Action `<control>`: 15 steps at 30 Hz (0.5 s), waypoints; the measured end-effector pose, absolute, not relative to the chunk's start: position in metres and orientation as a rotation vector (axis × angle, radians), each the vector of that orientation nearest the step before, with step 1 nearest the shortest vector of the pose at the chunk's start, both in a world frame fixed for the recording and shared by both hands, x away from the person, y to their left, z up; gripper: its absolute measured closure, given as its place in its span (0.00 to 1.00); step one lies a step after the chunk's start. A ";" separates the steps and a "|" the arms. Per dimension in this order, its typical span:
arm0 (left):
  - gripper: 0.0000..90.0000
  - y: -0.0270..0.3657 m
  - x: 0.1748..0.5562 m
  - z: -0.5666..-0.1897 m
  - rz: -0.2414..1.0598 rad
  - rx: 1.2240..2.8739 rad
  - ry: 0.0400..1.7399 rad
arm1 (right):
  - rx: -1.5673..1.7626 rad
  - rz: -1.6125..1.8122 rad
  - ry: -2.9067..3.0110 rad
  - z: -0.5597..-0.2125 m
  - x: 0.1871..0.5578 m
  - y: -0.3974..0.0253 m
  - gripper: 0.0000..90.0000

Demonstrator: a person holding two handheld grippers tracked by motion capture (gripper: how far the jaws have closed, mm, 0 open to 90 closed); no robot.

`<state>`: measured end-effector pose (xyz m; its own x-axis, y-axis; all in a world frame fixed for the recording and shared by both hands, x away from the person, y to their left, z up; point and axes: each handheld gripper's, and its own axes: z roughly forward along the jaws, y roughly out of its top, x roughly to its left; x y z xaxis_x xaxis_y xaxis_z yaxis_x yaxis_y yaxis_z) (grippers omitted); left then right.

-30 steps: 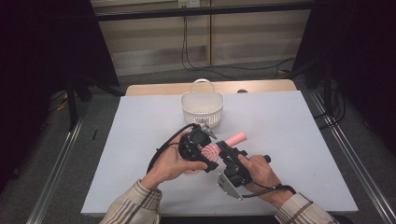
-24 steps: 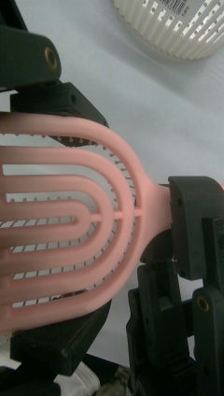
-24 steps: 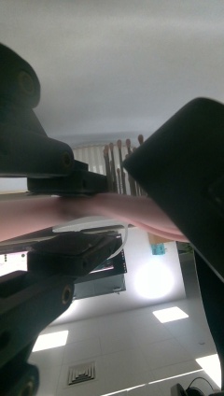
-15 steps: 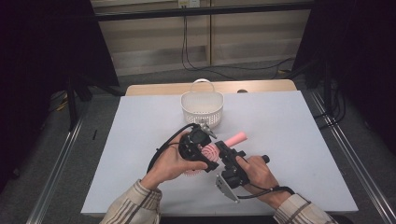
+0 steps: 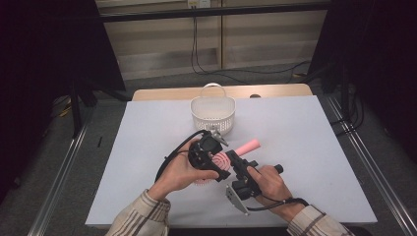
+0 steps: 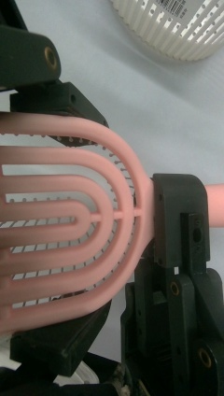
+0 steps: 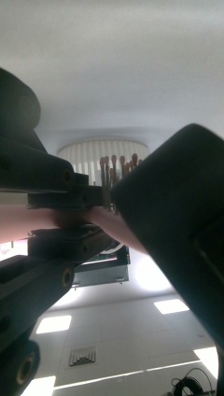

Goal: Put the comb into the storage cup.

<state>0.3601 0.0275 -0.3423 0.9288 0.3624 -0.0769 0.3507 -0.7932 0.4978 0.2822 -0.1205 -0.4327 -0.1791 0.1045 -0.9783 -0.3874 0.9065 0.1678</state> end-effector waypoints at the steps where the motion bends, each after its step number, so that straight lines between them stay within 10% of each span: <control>1: 0.22 0.028 0.360 -0.342 0.026 2.556 0.513 | -0.218 0.443 1.696 -0.433 0.282 -0.121 0.90; 15: 0.16 0.034 0.364 -0.338 0.066 2.459 0.517 | -0.175 0.450 1.690 -0.430 0.283 -0.126 0.91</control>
